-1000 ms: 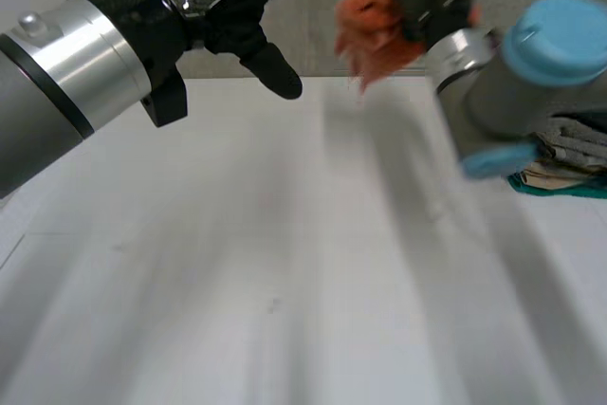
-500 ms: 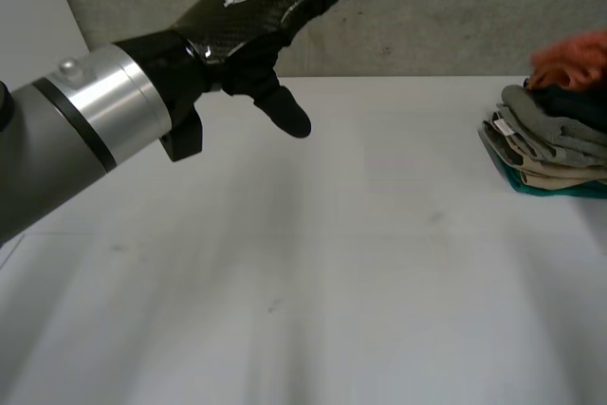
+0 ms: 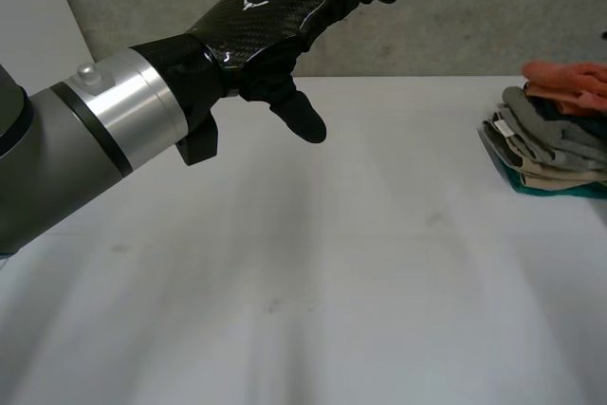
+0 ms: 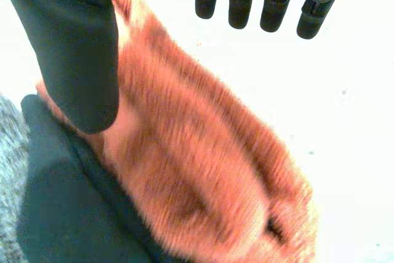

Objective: Fold the laundry.

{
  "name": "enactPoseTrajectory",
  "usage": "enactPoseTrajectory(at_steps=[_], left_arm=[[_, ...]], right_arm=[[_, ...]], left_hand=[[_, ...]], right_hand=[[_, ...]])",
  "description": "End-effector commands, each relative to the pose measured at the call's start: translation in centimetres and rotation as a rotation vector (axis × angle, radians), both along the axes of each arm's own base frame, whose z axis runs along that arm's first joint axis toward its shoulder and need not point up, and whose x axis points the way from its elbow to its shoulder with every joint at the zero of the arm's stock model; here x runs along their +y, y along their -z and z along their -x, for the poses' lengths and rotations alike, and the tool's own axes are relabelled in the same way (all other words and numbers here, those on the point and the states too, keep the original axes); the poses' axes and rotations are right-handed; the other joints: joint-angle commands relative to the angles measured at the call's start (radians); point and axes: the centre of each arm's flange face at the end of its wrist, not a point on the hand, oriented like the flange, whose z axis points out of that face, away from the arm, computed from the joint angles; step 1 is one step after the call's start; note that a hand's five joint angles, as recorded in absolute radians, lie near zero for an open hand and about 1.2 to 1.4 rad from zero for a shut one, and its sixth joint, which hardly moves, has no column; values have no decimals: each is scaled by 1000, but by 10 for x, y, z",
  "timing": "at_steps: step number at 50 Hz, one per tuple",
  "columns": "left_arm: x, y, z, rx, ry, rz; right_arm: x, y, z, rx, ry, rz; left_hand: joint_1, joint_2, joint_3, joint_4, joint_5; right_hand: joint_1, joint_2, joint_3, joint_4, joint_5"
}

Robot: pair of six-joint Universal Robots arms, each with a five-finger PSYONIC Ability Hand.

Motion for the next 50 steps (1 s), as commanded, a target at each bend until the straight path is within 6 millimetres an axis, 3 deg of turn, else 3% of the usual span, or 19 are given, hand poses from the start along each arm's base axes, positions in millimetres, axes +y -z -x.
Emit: enactPoseTrajectory(at_steps=[1,2,7,9,11,14,16,20,21,24,25,26,29,32,33,36,40,44,50], left_arm=[[7,2,4,-1,18,-7],[8,2,5,-2,21,-8],[13,3,7,-3,36,-16],[14,2,7,0,37,-15],[15,-2,8,8,41,-6],[18,-11,9,26,46,21],[20,-28,10,67,36,64],[13,-62,5,170,-48,99],[11,-69,3,195,-74,103],[2,-89,-6,271,-176,119],[-2,-92,-10,281,-205,124],[-11,-96,-19,295,-273,127],[-30,-101,-43,299,-398,139],[-54,-100,-86,248,-591,169],[-70,-92,-109,190,-697,179],[-90,-72,-137,79,-820,182],[-112,-27,-166,-145,-942,162],[-129,52,-186,-440,-976,54],[-144,124,-227,-661,-1028,-52]], right_arm=[[29,-32,34,-24,92,-54],[42,-47,55,-42,170,-105],[62,-62,99,55,393,-217],[64,-69,107,149,461,-232],[64,-96,118,302,580,-172],[54,-130,123,371,709,-26],[47,-149,106,350,710,79],[33,-177,53,250,597,299],[34,-188,31,206,540,375],[51,-210,-14,137,432,478],[63,-218,-44,94,355,522],[69,-218,-59,77,314,531],[86,-196,-115,37,153,494],[110,-167,-169,29,-13,411],[119,-158,-184,28,-64,378],[149,-121,-223,38,-199,247],[183,-78,-252,74,-305,84],[201,-45,-260,122,-344,-26],[206,-21,-257,165,-347,-84]], left_hand=[[-12,-25,-32,-23,-42],[-12,-25,-32,-23,-42],[-15,-28,-35,-26,-45],[-12,-25,-32,-23,-42],[-12,-25,-33,-23,-42],[-12,-25,-32,-23,-42],[-12,-25,-32,-23,-42],[-6,-19,-27,-17,-36],[-9,-22,-30,-20,-39],[-12,-25,-32,-23,-42],[-9,-22,-30,-20,-39],[-9,-22,-30,-20,-39],[-6,-19,-27,-17,-36],[-9,-22,-30,-20,-39],[-15,-28,-36,-27,-46],[-15,-28,-36,-27,-46],[-15,-28,-36,-27,-46],[-15,-28,-36,-27,-46],[-15,-28,-36,-27,-46]], right_hand=[[-59,-40,-35,-34,-340],[-59,-40,-35,-34,-340],[-59,-40,-35,-34,-340],[-59,-40,-35,-34,-340],[-59,-40,-35,-34,-340],[-59,-40,-35,-34,-340],[-59,-40,-35,-34,-340],[-59,-40,-35,-34,-340],[-59,-40,-35,-34,-340],[-59,-40,-35,-34,-340],[-59,-40,-35,-34,-340],[-59,-40,-35,-34,-340],[-59,-40,-35,-34,-340],[-59,-40,-35,-34,-340],[-59,-40,-35,-34,-340],[-59,-40,-35,-34,-340],[-59,-40,-35,-34,-340],[-59,-40,-35,-34,-340],[-59,-40,-35,-34,-340]])
